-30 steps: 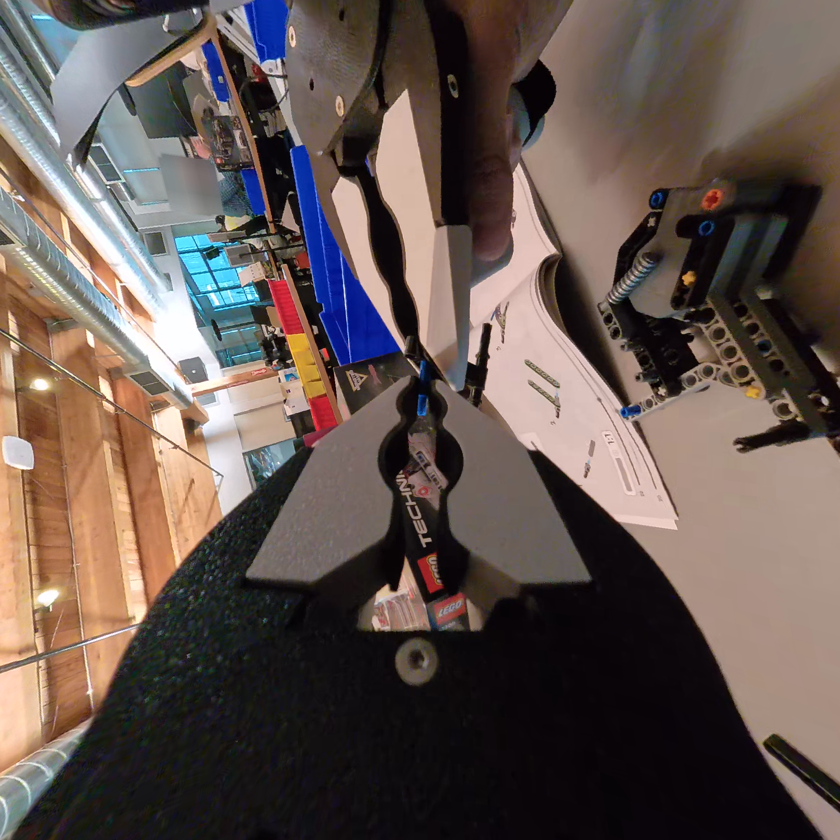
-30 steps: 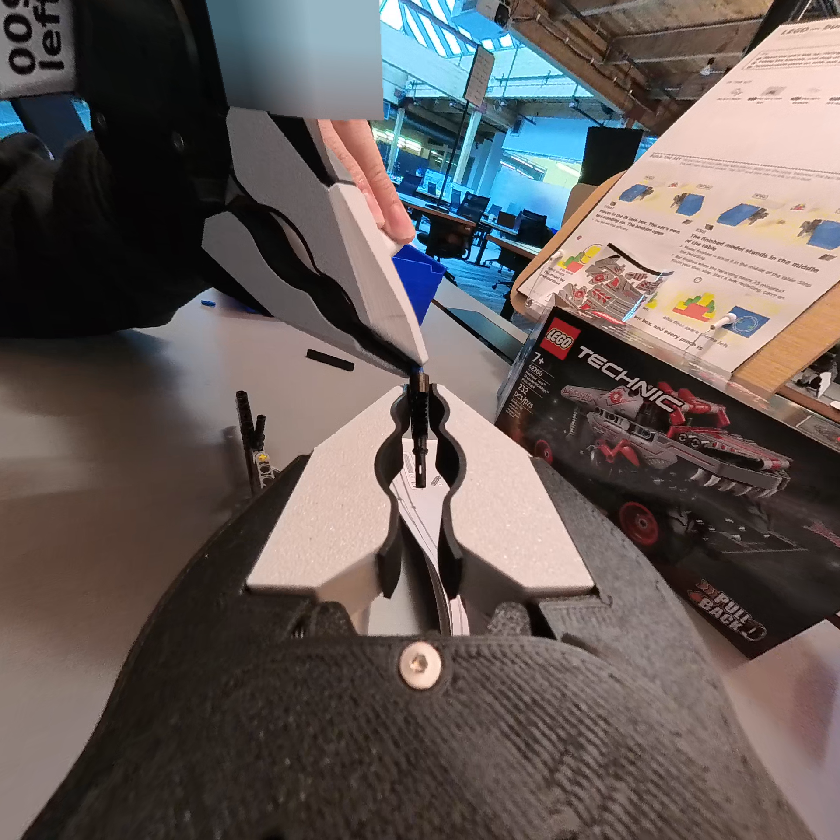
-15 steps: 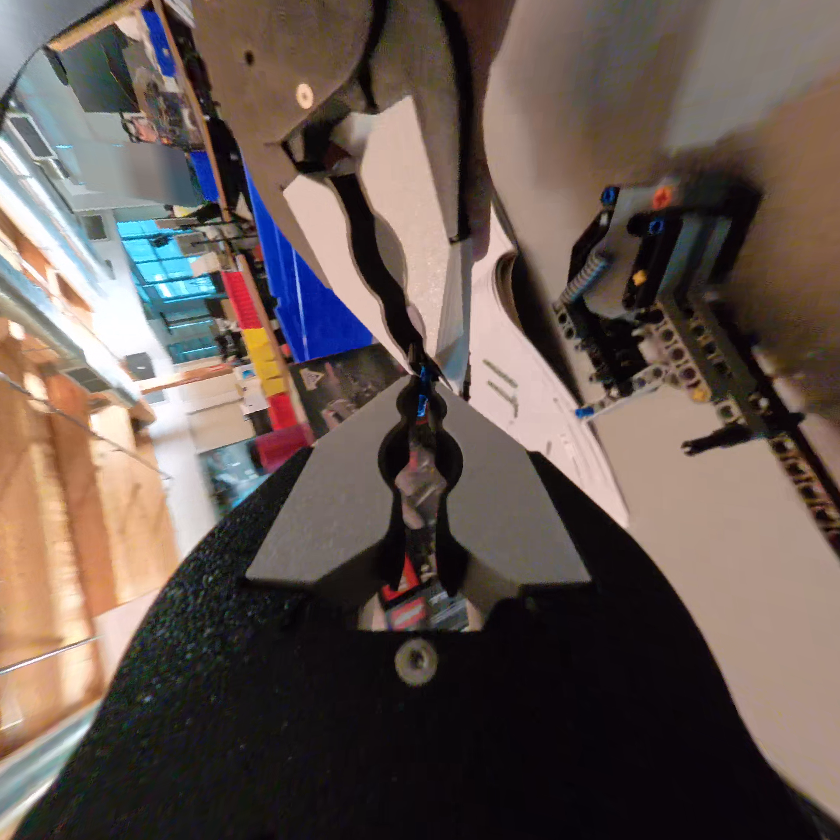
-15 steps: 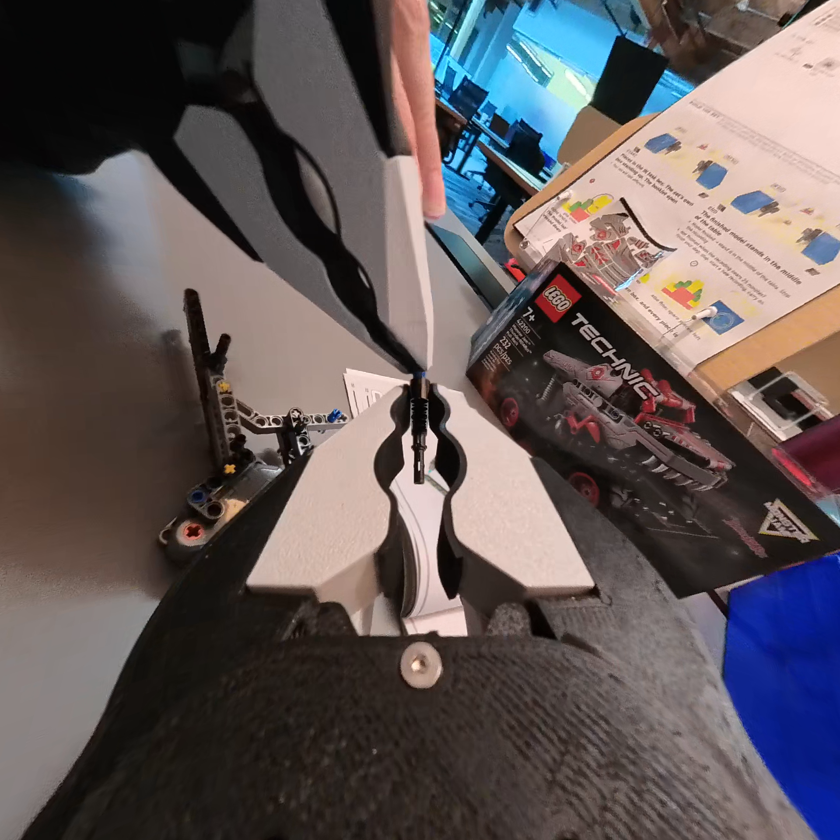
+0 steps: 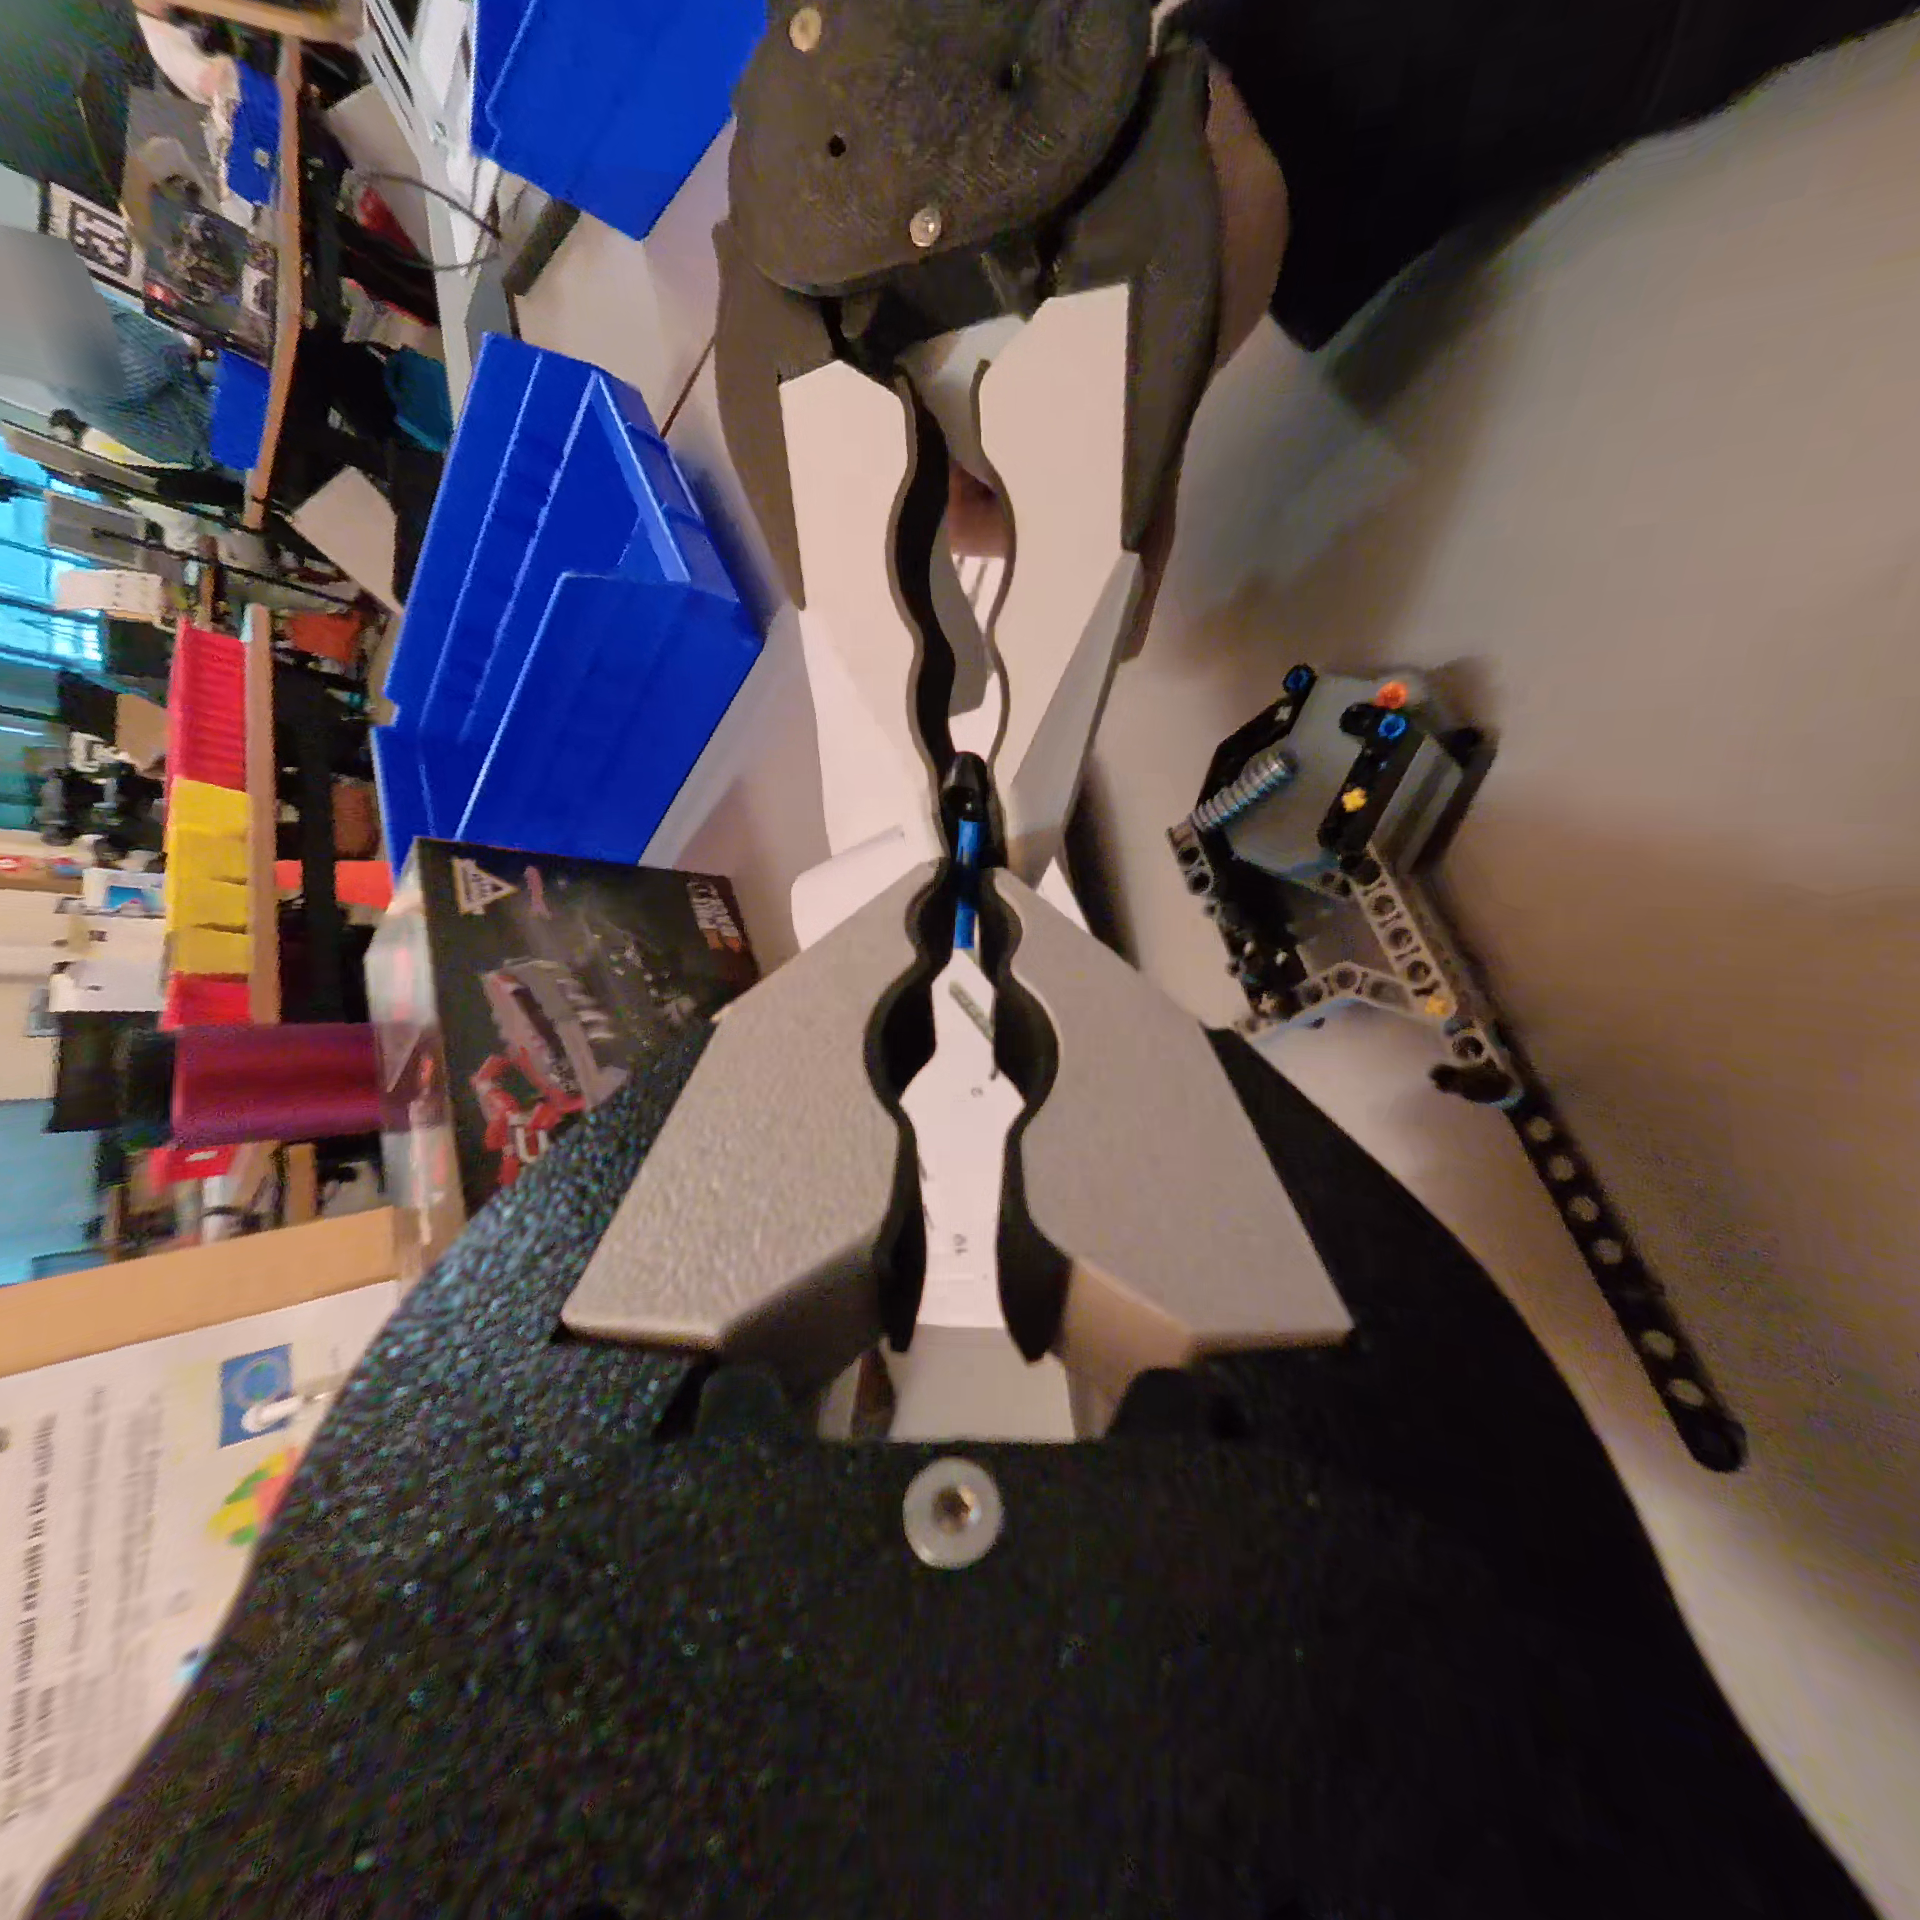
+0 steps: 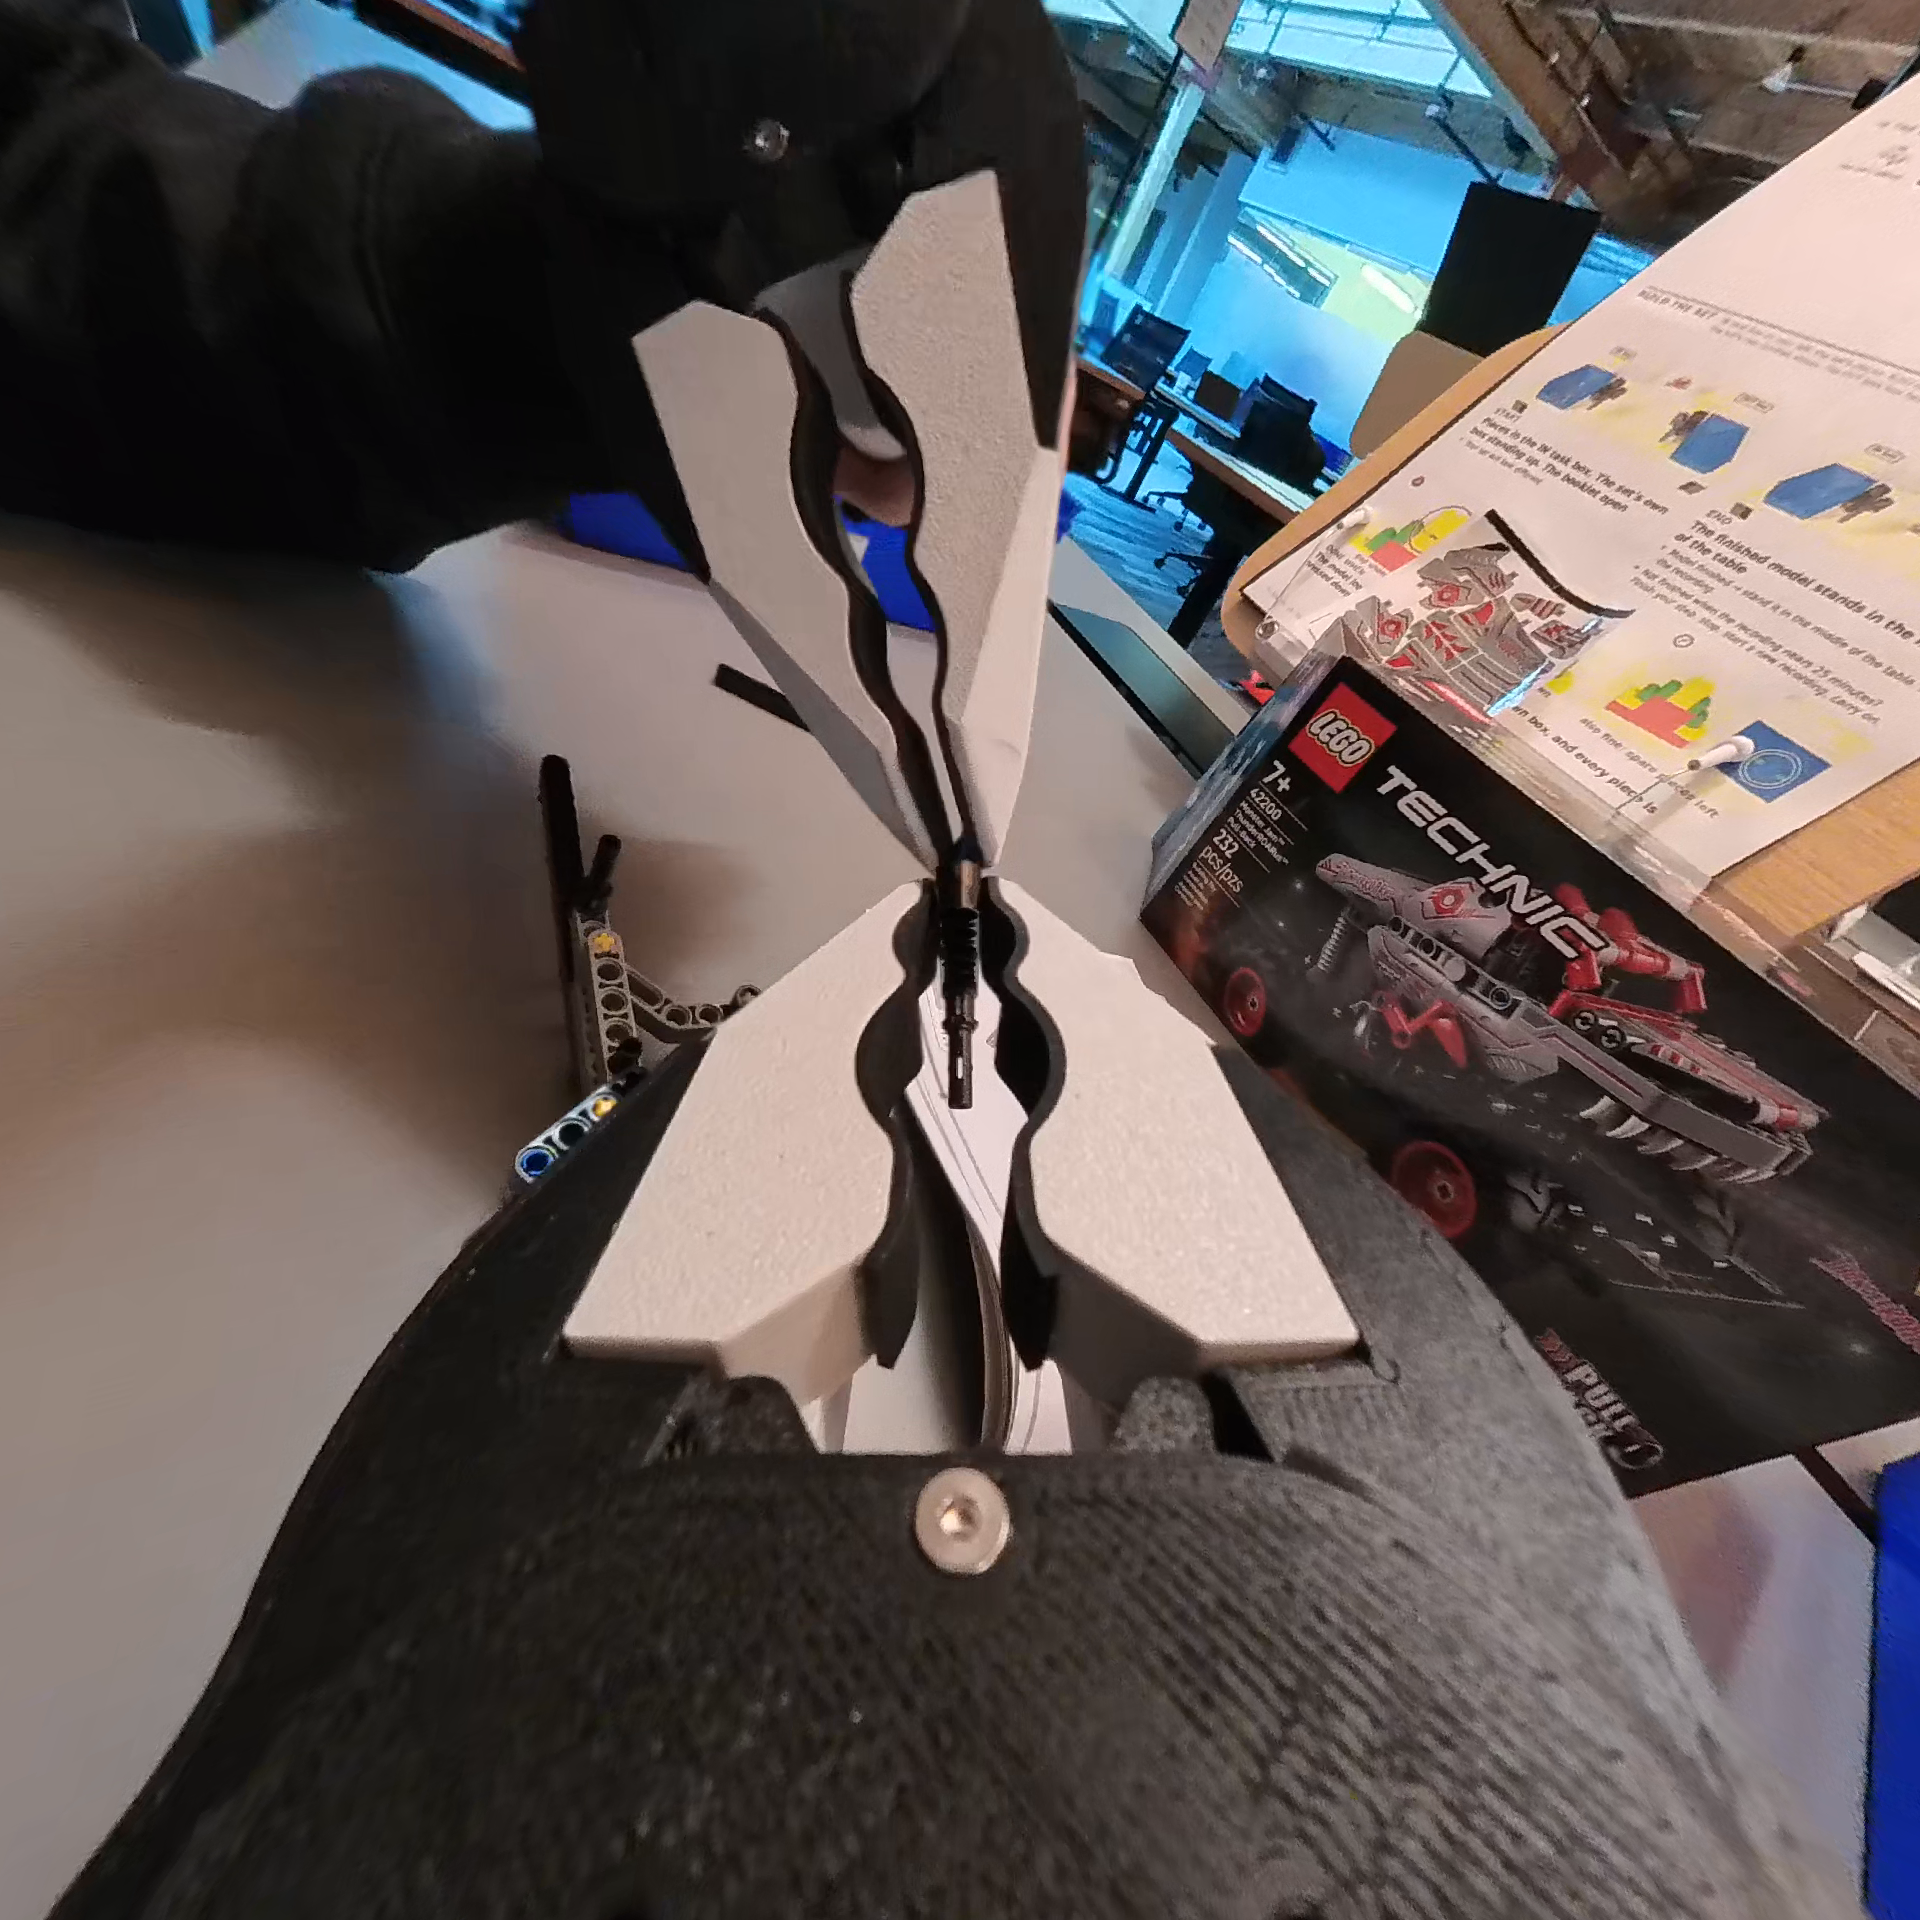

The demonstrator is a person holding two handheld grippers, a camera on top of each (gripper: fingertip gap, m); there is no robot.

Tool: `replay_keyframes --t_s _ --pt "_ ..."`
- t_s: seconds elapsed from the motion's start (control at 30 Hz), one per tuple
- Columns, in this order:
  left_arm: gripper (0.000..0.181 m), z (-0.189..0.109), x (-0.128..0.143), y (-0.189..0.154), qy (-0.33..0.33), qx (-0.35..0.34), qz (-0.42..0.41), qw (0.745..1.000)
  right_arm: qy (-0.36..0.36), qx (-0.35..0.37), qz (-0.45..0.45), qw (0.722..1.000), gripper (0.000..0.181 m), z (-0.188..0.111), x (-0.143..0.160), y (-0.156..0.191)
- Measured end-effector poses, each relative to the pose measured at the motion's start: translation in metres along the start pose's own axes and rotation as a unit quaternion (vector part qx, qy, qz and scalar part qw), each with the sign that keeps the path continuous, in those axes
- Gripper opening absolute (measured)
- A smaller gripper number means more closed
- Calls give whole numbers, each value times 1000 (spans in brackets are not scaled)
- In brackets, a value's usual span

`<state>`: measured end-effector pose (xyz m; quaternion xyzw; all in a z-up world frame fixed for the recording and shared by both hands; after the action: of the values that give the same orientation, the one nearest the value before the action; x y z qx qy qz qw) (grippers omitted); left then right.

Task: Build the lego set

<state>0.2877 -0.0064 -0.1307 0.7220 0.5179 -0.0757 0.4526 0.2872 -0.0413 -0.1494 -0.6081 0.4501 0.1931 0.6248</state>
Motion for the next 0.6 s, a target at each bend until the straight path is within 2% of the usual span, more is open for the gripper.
replay_keyframes --t_s 0.03,0.17,0.37,0.5,0.6 --pt "2 1 1 0 15 -11 15 1000 8 1 0 1000 6 1 2 0" --pt "2 5 5 3 32 -29 19 999 38 21 -1 999 6 2 11 -5" --pt "2 0 16 18 -7 -15 -106 994 120 75 50 989 5 -14 46 -26" --pt "2 4 29 24 -2 -12 -158 987 189 99 -37 976 5 -15 62 -26" --pt "2 5 32 24 9 -16 -152 988 281 144 -143 938 5 -29 74 -40"
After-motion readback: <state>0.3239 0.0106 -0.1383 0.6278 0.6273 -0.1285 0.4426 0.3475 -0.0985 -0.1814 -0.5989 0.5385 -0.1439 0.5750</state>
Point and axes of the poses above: each gripper's, where its closed fingertips meet, z out along the fingers, x out of its underside, y = z × x across the jaws, the point moved 3 cm from there along -z, back along the fingers, and after that the axes turned 12 degrees about -z, right-handed, at the moved point
